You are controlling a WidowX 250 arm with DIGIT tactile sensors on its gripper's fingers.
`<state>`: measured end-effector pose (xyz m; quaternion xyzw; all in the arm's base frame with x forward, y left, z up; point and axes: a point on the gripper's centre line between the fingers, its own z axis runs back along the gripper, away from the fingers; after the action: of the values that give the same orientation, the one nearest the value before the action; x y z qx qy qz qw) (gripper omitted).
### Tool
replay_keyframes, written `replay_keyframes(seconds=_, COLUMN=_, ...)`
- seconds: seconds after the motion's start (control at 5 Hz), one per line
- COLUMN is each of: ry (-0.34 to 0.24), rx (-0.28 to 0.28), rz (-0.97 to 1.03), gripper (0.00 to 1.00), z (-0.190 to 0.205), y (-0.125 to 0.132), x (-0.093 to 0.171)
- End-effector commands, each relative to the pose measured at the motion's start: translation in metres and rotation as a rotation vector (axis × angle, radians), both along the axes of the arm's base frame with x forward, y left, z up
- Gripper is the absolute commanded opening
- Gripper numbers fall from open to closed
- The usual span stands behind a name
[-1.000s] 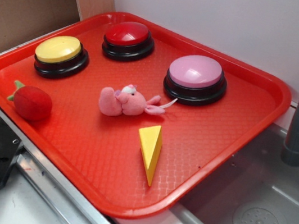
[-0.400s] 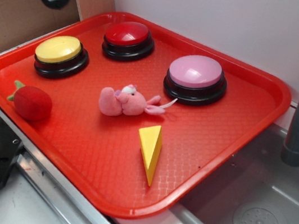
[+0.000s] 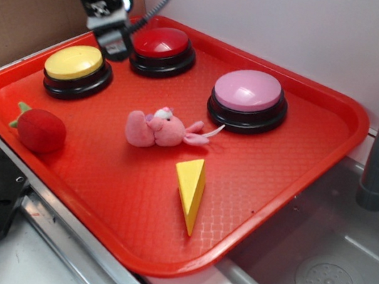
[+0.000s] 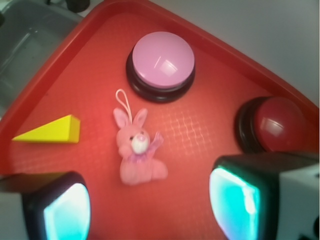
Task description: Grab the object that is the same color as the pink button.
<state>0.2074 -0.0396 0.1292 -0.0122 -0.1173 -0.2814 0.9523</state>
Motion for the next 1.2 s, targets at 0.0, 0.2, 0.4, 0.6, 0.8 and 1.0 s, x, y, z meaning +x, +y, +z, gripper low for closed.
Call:
replay_keyframes(seconds=0.0, ry=-0.008, rx=-0.053, rz=-0.039, gripper=1.00, z=-0.054, y=-0.012, x=0.015)
replay_keyframes(seconds=0.2, ry=0.028, rx=-0.064, rz=-0.036, gripper=1.00, z=-0.074, y=-0.015, x=0.017)
replay_keyframes(seconds=0.4, ry=0.068, rx=-0.100, rz=-0.031, gripper=1.00, z=-0.099, y=-0.015, x=0.017)
replay_keyframes(seconds=0.6, ry=0.121, rx=-0.104, rz=-0.008, gripper=0.77, z=-0.115, y=-0.014, x=0.018)
replay_keyframes(seconds=0.8, ry=0.127, rx=-0.087, rz=0.011, gripper=0.00, z=-0.115, y=-0.013, x=0.019)
replay_keyframes(seconds=1.0, ry=0.119, rx=-0.080, rz=0.047, gripper=0.00, z=-0.103, y=-0.014, x=0.017)
